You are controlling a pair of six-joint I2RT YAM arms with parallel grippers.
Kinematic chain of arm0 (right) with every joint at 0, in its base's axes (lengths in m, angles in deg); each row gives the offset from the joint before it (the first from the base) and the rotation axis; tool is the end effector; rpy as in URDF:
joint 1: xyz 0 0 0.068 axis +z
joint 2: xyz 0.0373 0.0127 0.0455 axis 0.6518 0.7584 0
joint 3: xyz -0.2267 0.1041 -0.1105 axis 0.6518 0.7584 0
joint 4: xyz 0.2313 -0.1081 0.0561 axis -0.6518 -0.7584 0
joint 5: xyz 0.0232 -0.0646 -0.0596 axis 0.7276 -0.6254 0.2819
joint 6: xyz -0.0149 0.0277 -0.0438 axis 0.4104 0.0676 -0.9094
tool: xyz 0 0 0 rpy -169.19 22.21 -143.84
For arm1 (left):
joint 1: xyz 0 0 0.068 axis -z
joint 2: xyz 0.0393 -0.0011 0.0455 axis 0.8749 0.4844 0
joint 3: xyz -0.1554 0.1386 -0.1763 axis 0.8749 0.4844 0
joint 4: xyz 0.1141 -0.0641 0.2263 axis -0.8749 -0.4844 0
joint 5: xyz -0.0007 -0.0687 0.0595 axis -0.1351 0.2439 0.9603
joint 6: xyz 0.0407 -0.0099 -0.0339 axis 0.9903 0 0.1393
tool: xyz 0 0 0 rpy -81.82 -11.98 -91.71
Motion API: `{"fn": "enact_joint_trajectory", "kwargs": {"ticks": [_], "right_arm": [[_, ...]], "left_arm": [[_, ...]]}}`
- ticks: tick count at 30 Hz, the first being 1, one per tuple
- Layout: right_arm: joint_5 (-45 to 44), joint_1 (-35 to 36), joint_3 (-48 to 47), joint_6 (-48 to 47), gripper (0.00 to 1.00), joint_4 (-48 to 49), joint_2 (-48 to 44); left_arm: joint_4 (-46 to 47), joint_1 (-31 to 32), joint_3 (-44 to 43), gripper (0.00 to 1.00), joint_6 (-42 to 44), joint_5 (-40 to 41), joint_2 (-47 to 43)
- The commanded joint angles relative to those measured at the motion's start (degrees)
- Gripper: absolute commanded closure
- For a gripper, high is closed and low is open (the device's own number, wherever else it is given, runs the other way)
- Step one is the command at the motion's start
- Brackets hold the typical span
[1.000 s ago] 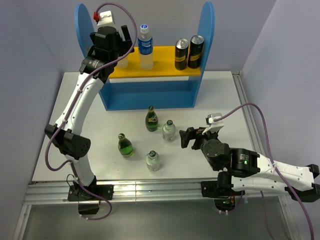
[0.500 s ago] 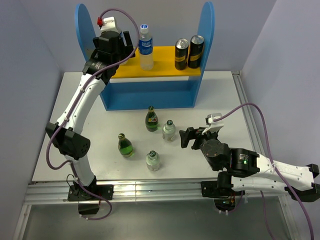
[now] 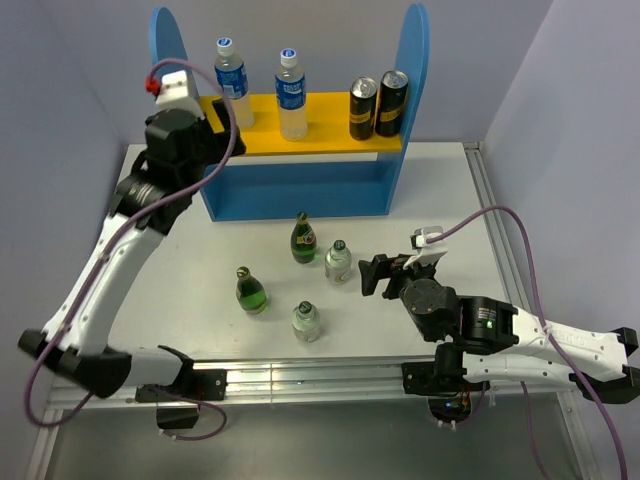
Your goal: Place and organize the beverage onto the shelf
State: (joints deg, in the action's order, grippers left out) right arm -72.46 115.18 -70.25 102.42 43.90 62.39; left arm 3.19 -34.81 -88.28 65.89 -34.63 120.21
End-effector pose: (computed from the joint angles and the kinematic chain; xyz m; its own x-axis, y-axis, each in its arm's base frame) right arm 0.0638 0.1224 0.3286 -0.2720 0.1358 -0.9527 -0.2669 0.9405 0.2103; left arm 0.2618 -0.1120 0.4822 -0.1894 -0.2854 -0.9395 -0.0517 0.9584 -0.2807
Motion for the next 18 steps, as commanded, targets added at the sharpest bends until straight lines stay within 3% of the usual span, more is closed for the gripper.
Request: {"fn": "enact_joint_trajectory", "kwargs": {"ticks": [1,7,12,18], "right_arm": [[-1.94,0.65,-0.05,0.44,0.02,0.43,0.23],[-1.77,0.65,-0.14,0.17,0.02,0.34,0.32],[-1.59,0.65,-0.14,0.26,0.02,0.34,0.5],[-1.59,0.65,-0.4,0.08,0.02,0.43,1.2]], "left_arm": [[-2.3,2.43,6.05,0.01,-3.57,1.4,-7.82],[-3.45,9.98,25.29,0.01,-13.66,5.97,-21.18],[-5.47,22.01,40.75,0.01,-26.58,11.41,-29.96],[-12.57,37.84,47.73,0.01,-42.93,22.56,-34.03]]}}
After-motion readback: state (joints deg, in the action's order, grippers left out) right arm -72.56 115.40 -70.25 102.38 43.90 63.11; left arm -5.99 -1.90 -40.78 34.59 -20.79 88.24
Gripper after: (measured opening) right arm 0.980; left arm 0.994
